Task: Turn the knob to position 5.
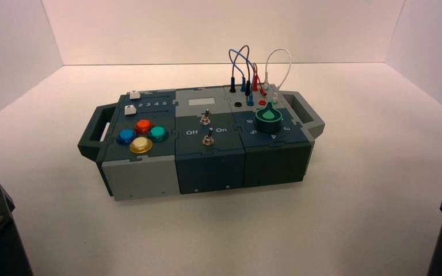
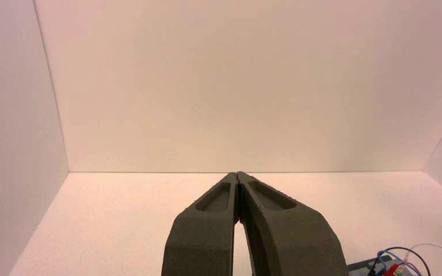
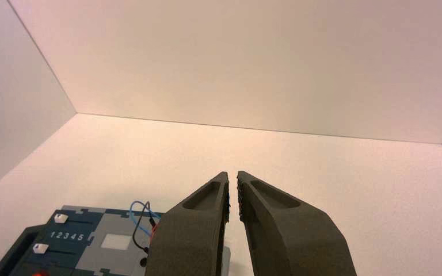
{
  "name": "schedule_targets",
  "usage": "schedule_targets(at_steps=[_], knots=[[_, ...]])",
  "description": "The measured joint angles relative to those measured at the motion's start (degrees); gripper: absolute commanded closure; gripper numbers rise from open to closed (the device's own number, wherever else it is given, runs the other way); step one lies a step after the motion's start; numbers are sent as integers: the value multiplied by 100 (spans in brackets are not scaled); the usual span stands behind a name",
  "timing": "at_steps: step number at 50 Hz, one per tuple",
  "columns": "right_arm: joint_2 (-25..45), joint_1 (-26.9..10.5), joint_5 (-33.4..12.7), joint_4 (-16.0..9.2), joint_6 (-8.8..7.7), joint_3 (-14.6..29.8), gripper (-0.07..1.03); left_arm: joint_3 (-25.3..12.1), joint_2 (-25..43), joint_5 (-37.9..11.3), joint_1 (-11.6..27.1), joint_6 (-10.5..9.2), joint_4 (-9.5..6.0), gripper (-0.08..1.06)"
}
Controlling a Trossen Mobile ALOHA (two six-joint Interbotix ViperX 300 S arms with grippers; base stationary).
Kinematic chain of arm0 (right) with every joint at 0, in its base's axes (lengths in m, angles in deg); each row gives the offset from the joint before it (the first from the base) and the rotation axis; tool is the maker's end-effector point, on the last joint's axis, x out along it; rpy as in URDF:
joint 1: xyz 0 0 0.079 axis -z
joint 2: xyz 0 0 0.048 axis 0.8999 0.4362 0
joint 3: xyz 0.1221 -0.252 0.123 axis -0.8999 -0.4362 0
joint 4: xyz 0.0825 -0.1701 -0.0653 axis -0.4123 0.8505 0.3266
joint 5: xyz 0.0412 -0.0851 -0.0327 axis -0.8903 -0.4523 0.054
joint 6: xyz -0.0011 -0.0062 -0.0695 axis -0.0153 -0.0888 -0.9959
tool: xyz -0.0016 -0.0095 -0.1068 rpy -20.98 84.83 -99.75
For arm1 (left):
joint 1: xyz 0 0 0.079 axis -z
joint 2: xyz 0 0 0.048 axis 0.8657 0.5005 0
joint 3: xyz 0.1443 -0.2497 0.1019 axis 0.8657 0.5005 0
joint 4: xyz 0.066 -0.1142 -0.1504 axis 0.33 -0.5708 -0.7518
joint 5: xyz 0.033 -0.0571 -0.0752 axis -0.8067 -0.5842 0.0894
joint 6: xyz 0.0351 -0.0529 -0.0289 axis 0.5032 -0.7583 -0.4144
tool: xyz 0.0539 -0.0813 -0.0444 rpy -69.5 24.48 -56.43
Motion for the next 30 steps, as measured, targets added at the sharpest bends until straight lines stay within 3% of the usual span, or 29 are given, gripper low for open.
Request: schedule_targets(at_steps=[18,23,30], knots=[[-9,0,-53,0,0,0,88,0,0,-105,0,-9,0,101],[-9,0,-105,0,0,0,88,-70,18,-519,53,-35,-18,101],[-9,0,-176,-9,9,0,88,-422,334,-1626,633,-62,-53,101]])
